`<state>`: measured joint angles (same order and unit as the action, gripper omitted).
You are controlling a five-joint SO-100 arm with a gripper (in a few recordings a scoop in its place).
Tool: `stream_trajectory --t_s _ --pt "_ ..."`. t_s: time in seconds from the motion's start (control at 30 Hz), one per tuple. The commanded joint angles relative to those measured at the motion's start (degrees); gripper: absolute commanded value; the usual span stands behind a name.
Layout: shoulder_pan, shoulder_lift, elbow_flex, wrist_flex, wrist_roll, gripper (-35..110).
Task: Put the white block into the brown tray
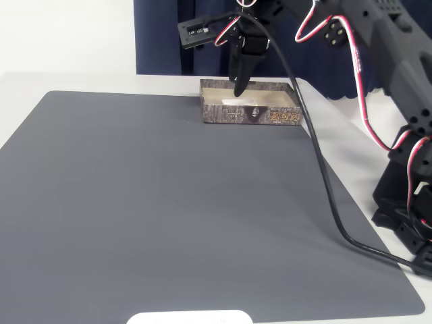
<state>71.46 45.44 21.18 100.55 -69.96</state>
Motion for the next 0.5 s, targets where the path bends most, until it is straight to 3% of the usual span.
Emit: stream_trajectory --t_s 0.0,0.27,0.47 --pt "-2.4 10.5 5.7 5.5 5.1 0" --pt "-10.5 30.9 30.8 4.6 17.4 0" --pt "-19.4 47.2 50.6 3.5 39.6 0"
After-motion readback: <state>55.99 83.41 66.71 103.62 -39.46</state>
